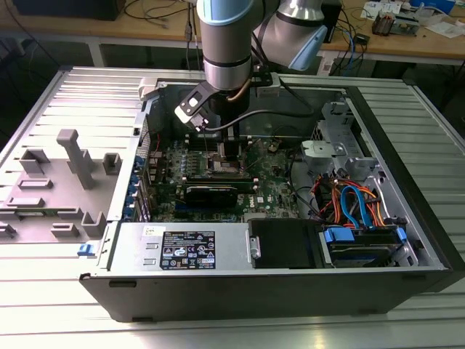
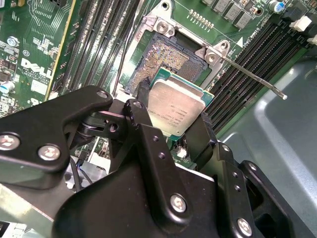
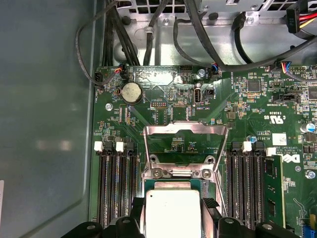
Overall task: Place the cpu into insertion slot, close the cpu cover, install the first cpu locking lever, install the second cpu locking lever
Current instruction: 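Place the cpu into insertion slot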
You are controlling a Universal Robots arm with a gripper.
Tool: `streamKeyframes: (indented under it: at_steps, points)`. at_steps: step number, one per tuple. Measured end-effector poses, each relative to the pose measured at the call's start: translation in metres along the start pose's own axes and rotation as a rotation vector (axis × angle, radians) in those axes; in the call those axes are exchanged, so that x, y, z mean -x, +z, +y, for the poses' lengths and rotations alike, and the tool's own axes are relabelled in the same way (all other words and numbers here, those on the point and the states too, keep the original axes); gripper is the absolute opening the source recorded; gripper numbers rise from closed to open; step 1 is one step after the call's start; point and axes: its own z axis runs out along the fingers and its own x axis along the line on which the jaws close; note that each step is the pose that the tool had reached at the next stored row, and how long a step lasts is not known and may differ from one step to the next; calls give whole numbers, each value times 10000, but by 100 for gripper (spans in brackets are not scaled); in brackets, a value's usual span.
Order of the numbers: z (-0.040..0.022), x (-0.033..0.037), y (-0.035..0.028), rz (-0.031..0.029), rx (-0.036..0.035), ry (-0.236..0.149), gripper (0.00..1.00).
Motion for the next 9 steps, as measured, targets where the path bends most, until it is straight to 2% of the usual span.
streamKeyframes:
  at_steps: [9]
  points:
    - [0,-1,4,-10,8,-2,54]
